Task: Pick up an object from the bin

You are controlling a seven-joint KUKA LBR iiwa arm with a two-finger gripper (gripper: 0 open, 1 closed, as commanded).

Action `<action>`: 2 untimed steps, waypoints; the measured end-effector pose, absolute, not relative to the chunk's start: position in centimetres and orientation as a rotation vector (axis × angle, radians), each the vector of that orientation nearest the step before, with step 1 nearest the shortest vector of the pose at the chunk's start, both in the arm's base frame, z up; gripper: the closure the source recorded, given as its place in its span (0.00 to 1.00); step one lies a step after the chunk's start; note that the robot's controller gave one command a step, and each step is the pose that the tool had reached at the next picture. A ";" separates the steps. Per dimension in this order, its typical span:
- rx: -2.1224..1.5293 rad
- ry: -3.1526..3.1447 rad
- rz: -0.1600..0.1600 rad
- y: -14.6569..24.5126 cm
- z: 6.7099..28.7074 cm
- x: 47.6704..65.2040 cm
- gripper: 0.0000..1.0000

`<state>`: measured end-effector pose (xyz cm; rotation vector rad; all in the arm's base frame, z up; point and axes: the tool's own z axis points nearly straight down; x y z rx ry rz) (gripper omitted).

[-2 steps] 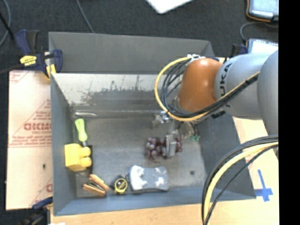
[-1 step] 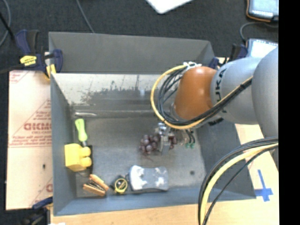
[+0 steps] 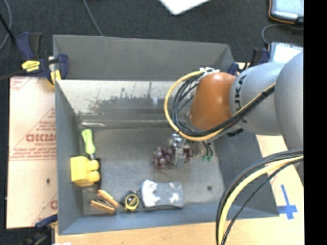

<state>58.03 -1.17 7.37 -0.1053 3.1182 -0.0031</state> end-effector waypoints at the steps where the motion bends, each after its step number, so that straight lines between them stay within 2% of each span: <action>1: -0.145 3.114 -0.005 -1.4 17.4 57.4 1.00; 2: -0.145 3.114 -0.005 -1.4 17.4 57.4 1.00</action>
Offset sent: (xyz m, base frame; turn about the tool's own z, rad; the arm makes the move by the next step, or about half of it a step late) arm 0.0000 0.0000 0.0000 0.0000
